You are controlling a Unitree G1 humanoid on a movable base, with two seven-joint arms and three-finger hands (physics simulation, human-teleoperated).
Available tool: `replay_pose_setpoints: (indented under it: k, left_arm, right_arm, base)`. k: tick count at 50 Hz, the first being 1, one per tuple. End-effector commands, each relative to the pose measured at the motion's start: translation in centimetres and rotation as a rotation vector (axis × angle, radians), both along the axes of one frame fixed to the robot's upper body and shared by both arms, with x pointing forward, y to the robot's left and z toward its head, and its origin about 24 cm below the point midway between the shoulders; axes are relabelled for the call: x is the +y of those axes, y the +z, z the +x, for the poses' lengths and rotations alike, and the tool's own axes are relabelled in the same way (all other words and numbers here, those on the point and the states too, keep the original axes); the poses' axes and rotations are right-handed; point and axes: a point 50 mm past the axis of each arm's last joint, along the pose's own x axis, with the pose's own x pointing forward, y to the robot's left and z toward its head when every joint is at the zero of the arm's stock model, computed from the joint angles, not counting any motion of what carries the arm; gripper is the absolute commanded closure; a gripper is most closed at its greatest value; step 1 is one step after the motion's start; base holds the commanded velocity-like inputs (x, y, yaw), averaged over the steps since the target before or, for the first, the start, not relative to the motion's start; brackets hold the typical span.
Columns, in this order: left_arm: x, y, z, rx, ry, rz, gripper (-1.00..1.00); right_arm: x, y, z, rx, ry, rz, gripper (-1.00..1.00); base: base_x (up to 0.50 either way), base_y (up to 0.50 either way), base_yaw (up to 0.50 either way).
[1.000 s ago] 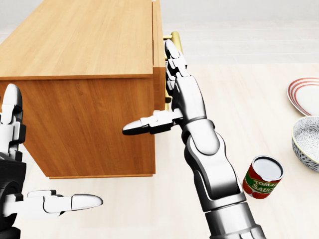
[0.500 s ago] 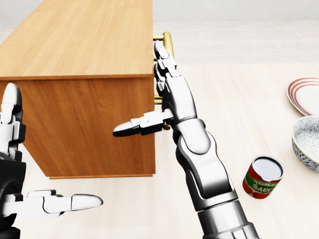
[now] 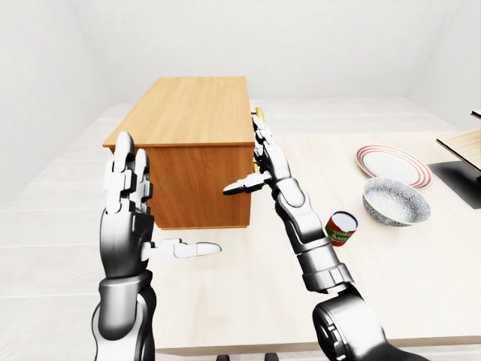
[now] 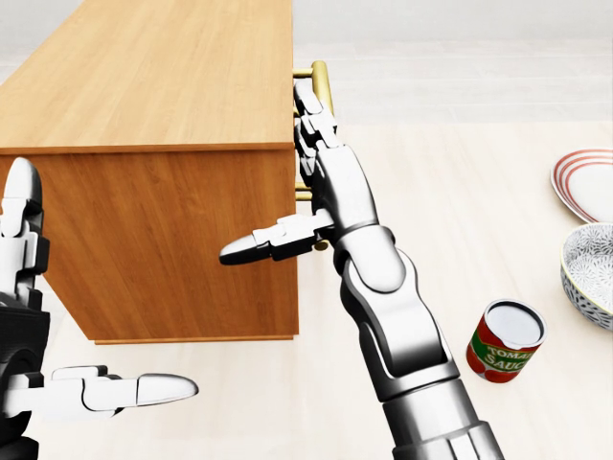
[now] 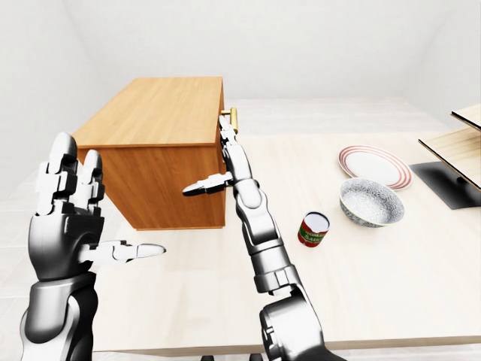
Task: Close the top drawer of the cabinet.
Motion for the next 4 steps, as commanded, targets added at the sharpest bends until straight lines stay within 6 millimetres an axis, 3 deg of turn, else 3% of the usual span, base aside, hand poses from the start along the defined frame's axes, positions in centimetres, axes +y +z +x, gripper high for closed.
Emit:
replay_pose_setpoints:
  k: [1, 4]
  left_arm:
    - [-0.06, -0.16, 0.08, 0.008, -0.006, 0.000, -1.00]
    - [-0.17, 0.30, -0.10, -0.015, -0.008, 0.002, -1.00]
  right_arm:
    - [6.35, -1.84, -1.99, 0.101, 0.243, 0.058, -1.00]
    - [6.55, -1.77, -2.02, 0.100, 0.250, 0.059, -1.00]
  base:
    - [0.00, 0.00, 0.01]
    - [0.00, 0.00, 0.00]
